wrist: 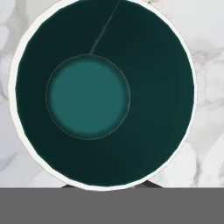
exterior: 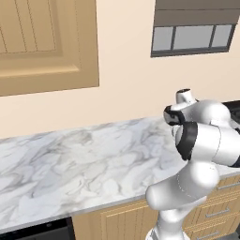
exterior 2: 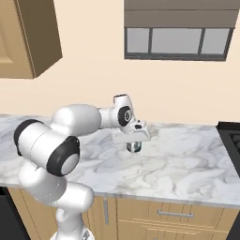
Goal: Clear the mugs and bowl far away from the sink.
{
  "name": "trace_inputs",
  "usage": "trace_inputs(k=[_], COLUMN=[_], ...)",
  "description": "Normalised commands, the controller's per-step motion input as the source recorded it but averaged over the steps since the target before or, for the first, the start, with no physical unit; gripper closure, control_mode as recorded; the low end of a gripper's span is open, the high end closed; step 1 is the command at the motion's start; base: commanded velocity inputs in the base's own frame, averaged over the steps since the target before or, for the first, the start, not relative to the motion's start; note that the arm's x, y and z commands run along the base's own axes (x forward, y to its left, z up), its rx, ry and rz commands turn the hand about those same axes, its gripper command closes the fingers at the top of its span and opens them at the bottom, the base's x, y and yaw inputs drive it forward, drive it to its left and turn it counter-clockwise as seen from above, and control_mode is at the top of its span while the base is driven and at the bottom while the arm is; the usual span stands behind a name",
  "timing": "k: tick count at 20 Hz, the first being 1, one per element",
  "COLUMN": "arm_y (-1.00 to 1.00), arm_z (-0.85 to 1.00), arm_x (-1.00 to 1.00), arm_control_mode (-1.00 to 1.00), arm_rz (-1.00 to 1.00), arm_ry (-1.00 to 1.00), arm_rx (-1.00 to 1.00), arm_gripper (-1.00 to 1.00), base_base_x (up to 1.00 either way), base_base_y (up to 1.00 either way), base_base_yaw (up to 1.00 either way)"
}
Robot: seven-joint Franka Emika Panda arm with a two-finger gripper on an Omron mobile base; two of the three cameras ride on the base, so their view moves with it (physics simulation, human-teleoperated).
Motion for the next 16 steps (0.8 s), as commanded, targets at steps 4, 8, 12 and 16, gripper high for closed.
trace_inputs(k=[4, 8, 12, 16], arm_y=[0.0, 0.0, 0.0, 0.0], arm_z=[-0.45, -0.36, -0.23, -0.23], arm_x=[0.2, 0.24, 0.25, 0.29], arm_control_mode=[-1.0, -1.0, -1.0, -1.0], arm_rz=[0.0, 0.0, 0.0, 0.0], arm_ry=[0.0, 0.0, 0.0, 0.0], arm_rx=[0.05, 0.01, 0.0, 0.0], arm_gripper=[1.0, 1.0, 1.0, 1.0], base_base_x=[0.0, 0.0, 0.0, 0.0], base_base_y=[0.0, 0.0, 0.0, 0.0], base_base_yaw=[0.0, 0.0, 0.0, 0.0])
